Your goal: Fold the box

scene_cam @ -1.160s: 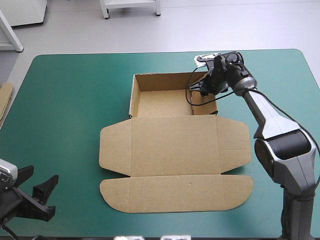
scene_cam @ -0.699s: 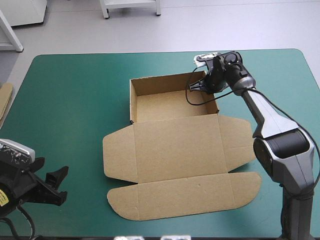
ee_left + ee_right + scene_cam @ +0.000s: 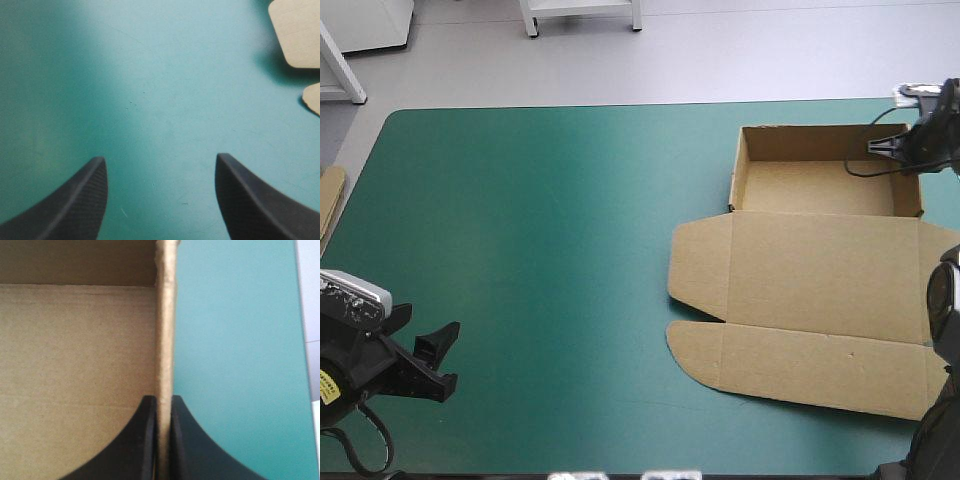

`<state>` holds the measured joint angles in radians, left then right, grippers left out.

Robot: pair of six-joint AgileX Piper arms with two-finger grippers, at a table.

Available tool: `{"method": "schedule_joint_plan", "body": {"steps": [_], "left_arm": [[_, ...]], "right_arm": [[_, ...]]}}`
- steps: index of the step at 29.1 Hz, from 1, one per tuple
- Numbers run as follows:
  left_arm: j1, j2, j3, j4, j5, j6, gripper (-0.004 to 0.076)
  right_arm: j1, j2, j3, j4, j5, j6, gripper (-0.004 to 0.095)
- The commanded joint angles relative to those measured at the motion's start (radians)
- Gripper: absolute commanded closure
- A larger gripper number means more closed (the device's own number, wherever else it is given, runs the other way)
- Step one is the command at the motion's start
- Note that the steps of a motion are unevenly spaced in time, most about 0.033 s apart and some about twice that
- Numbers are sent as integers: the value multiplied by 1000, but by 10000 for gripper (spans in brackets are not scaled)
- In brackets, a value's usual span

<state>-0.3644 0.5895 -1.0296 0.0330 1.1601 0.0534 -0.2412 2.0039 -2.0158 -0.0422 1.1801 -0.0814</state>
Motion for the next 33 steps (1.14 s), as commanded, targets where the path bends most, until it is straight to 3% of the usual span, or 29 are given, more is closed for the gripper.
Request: {"method": "schedule_joint_plan", "body": {"steps": [1, 8, 13, 20, 23, 28, 30, 33], "left_arm": [[-6, 11, -23, -3, -53, 1, 269], [-6, 11, -23, 3, -39, 1, 269], [-6, 11, -23, 1, -33, 12, 269], [-6, 11, -23, -1, -25, 12, 269], [-6, 11, -23, -4, -11, 12, 269], [-6, 11, -23, 1, 1, 12, 269], [-6, 11, -23, 2, 3, 12, 269], [-6, 11, -23, 4, -1, 12, 269]], "right_arm": [[-70, -73, -25, -5, -49, -46, 927], [-139, -53, 37, -67, -67, -48, 925], [-143, -26, 51, -187, -98, -25, 925], [-157, 16, 52, -214, -102, -25, 914], [-161, 26, 52, -225, -93, -13, 802], [-167, 26, 44, -207, -97, 0, 388], [-167, 21, 40, -196, -95, 12, 268], [-167, -1, 38, -169, -85, 18, 192]]}}
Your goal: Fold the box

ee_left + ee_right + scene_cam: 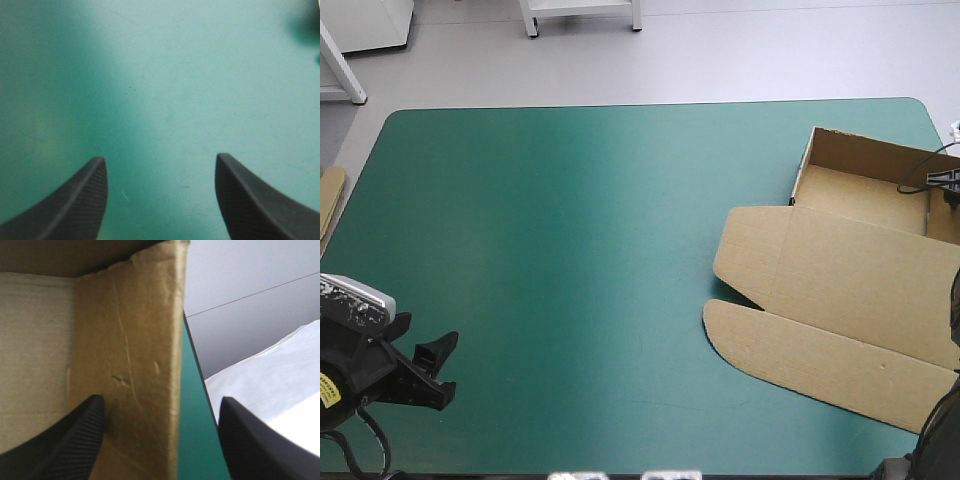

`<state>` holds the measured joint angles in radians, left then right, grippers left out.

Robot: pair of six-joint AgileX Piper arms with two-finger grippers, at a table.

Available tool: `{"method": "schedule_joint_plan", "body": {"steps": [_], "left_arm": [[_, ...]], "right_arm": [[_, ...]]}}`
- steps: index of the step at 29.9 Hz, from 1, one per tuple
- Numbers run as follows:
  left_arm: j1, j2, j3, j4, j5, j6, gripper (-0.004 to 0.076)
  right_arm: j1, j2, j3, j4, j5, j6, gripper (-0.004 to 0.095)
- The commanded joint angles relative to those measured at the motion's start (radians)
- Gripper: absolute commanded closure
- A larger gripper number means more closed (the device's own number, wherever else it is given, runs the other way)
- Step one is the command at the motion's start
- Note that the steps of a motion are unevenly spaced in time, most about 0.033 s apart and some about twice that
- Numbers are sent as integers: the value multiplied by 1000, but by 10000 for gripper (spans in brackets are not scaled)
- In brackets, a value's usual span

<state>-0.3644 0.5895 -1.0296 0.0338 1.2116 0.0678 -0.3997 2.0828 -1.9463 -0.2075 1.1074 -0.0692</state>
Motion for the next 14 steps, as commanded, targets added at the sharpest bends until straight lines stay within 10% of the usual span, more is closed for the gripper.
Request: {"method": "schedule_joint_plan", "body": {"steps": [1, 14], "left_arm": [[-6, 11, -23, 3, -57, -3, 269], [-6, 13, -23, 92, -97, -12, 269]], "right_arm": [[-8, -93, -31, 0, -10, 8, 192], [107, -380, 13, 185, 140, -4, 238]]}}
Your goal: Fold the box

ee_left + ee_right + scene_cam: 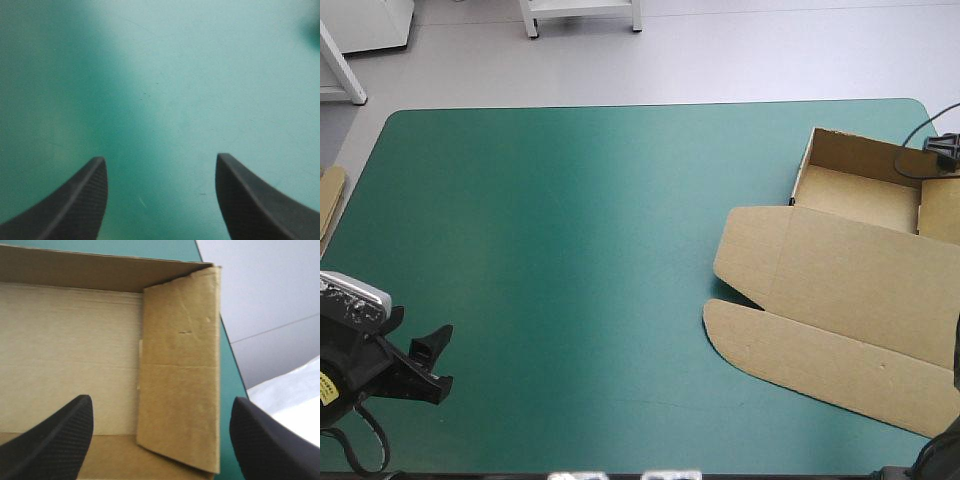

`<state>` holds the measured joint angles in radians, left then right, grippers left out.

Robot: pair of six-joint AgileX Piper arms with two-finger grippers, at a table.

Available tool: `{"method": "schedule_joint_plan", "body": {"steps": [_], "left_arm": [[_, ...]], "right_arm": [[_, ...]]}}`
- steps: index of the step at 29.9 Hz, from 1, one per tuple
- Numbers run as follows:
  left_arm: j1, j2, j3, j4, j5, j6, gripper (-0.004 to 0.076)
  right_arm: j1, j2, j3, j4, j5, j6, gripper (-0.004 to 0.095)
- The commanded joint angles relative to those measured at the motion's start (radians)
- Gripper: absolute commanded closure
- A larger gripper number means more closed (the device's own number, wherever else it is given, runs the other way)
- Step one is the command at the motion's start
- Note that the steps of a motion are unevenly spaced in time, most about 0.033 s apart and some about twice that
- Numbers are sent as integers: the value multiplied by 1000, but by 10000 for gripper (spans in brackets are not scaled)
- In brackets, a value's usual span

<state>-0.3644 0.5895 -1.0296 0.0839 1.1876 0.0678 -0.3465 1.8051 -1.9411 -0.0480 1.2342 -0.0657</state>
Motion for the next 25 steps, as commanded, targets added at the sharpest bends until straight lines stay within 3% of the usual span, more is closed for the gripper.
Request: {"method": "schedule_joint_plan", "body": {"steps": [1, 7, 17, 25], "left_arm": [[-6, 13, -23, 50, -73, -15, 269], [-6, 13, -23, 103, -93, -62, 269], [-6, 13, 24, 125, -152, -129, 269], [-6, -71, 166, 118, -241, -130, 320]], "right_arm": [[76, -129, 32, 38, 13, -8, 253], [282, -278, 211, 57, -67, -1, 303], [607, -611, 543, 57, -360, 8, 311], [697, -953, 831, 55, -451, -7, 328]]}}
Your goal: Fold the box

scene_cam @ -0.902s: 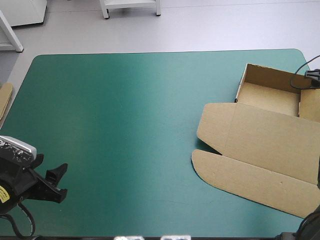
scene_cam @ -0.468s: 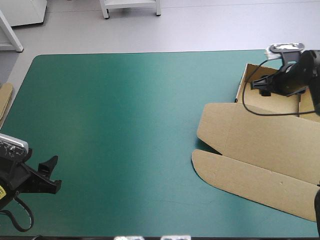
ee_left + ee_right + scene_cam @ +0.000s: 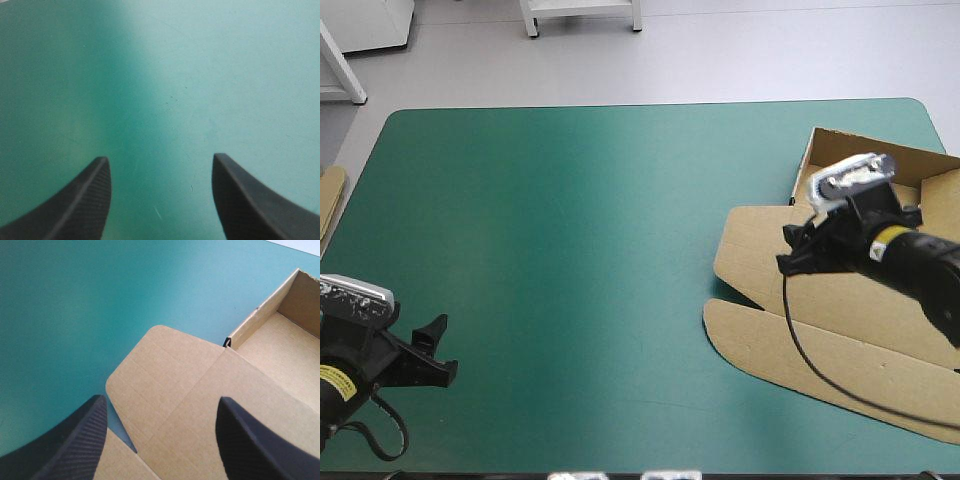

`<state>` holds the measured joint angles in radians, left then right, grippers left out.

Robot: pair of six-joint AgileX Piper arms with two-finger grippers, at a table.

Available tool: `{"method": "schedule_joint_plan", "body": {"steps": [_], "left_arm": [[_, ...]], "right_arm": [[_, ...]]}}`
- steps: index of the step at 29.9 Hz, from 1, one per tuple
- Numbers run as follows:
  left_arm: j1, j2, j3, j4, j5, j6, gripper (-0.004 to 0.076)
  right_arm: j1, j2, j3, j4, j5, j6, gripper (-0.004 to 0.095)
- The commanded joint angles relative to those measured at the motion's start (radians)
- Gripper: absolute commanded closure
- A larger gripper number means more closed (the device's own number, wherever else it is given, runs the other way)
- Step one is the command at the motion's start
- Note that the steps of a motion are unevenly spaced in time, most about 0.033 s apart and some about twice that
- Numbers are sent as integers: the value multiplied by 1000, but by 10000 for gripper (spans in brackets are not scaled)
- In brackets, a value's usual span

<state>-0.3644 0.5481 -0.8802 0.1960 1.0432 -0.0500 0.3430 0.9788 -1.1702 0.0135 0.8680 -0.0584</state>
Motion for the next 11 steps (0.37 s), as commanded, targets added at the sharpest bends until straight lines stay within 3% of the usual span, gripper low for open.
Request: {"method": "schedule_joint_plan", "body": {"steps": [1, 11], "left_arm": [[-6, -47, 30, 6, -108, -12, 325], [-6, -169, 134, 1, -187, -12, 325]], "right_arm": [[7, -174, 98, -7, -90, -18, 329], [7, -563, 442, 8, -157, -4, 409]]}}
